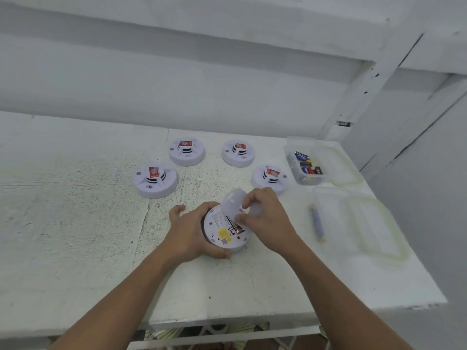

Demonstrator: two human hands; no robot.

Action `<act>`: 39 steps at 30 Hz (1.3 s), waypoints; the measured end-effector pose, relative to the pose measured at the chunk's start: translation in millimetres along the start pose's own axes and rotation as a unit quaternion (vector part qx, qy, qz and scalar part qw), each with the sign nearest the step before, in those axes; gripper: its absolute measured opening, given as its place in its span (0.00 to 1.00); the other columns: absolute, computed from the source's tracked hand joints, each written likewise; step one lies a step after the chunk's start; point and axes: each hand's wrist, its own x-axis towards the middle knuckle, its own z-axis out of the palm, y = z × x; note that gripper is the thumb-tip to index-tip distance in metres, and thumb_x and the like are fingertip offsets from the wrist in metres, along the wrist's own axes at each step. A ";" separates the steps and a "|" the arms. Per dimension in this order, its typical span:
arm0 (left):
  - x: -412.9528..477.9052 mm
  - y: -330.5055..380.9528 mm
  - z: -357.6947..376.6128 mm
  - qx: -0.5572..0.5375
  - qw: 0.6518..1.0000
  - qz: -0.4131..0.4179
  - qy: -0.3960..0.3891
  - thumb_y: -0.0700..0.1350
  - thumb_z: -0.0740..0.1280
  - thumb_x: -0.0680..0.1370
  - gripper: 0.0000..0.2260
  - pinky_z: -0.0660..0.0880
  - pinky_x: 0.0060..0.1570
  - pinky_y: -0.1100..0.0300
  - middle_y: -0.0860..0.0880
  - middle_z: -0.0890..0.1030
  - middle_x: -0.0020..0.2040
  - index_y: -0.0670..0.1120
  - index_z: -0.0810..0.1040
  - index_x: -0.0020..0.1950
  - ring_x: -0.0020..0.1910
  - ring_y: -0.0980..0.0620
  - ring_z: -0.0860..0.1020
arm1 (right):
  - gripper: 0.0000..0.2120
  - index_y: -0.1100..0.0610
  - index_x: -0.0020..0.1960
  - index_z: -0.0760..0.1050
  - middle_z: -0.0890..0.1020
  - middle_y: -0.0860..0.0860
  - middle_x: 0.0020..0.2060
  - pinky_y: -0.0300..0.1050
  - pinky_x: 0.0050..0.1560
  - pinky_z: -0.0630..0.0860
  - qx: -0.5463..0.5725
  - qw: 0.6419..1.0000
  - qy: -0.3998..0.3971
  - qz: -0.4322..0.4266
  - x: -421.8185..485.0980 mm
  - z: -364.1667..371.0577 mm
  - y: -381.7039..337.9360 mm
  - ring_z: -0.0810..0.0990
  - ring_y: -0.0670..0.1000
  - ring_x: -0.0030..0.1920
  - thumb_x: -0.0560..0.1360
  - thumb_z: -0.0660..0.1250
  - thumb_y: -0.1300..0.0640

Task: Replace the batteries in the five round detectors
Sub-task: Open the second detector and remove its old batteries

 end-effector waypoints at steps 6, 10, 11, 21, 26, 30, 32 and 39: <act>1.2 -1.4 2.8 0.003 1.000 -0.008 0.011 0.70 0.73 0.47 0.40 0.43 0.64 0.60 0.71 0.76 0.48 0.66 0.66 0.56 0.56 0.83 0.57 | 0.15 0.51 0.55 0.73 0.66 0.50 0.53 0.20 0.41 0.64 0.004 0.982 0.151 0.118 -13.4 -8.3 24.1 0.69 0.39 0.45 0.71 0.71 0.60; -0.9 -1.1 4.5 0.001 1.000 -0.005 0.021 0.69 0.74 0.48 0.41 0.43 0.65 0.60 0.70 0.77 0.49 0.64 0.67 0.59 0.57 0.81 0.59 | 0.18 0.54 0.62 0.73 0.62 0.49 0.55 0.30 0.47 0.65 -0.121 0.979 0.130 0.098 -18.4 -4.9 39.0 0.71 0.48 0.50 0.73 0.68 0.60; -1.1 -0.9 5.1 0.001 1.000 -0.005 0.022 0.69 0.74 0.48 0.41 0.43 0.65 0.60 0.70 0.77 0.49 0.64 0.68 0.59 0.57 0.81 0.59 | 0.17 0.55 0.62 0.74 0.63 0.50 0.54 0.36 0.51 0.68 -0.167 0.974 0.130 0.085 -19.4 -3.3 42.1 0.72 0.51 0.51 0.74 0.67 0.59; -4.7 4.8 2.9 0.023 1.000 -0.002 0.012 0.70 0.73 0.50 0.48 0.40 0.67 0.59 0.72 0.70 0.55 0.66 0.59 0.68 0.53 0.87 0.45 | 0.16 0.49 0.63 0.74 0.70 0.51 0.58 0.48 0.57 0.62 -0.361 0.924 0.054 0.111 -15.8 -8.5 43.9 0.67 0.53 0.60 0.77 0.60 0.49; -6.5 8.8 0.7 0.026 1.000 0.008 0.009 0.71 0.71 0.50 0.48 0.38 0.66 0.59 0.72 0.69 0.57 0.66 0.60 0.68 0.52 0.89 0.43 | 0.07 0.50 0.54 0.78 0.74 0.49 0.51 0.32 0.46 0.68 -0.116 0.991 0.043 0.045 -3.6 -12.3 23.8 0.76 0.44 0.46 0.76 0.65 0.55; -4.2 6.2 2.7 0.035 0.999 0.010 0.001 0.72 0.72 0.50 0.48 0.36 0.66 0.59 0.71 0.71 0.56 0.65 0.60 0.68 0.56 0.85 0.53 | 0.04 0.48 0.49 0.79 0.75 0.48 0.47 0.31 0.40 0.66 -0.118 0.992 -0.045 -0.020 5.2 -2.2 8.4 0.73 0.41 0.38 0.76 0.66 0.54; -3.1 5.1 2.7 0.042 0.999 0.011 -0.004 0.73 0.71 0.50 0.49 0.35 0.67 0.56 0.72 0.69 0.56 0.65 0.59 0.69 0.56 0.82 0.57 | 0.05 0.49 0.51 0.77 0.74 0.49 0.47 0.31 0.39 0.64 -0.140 0.987 -0.070 -0.030 9.4 2.1 6.8 0.71 0.40 0.38 0.76 0.66 0.54; -1.7 8.0 6.5 0.071 0.997 0.015 0.029 0.76 0.62 0.56 0.43 0.35 0.69 0.48 0.70 0.68 0.54 0.63 0.61 0.69 0.58 0.67 0.66 | 0.05 0.54 0.52 0.74 0.73 0.51 0.46 0.38 0.41 0.68 -0.203 0.972 -0.099 -0.067 14.9 1.6 -0.4 0.72 0.47 0.43 0.78 0.61 0.56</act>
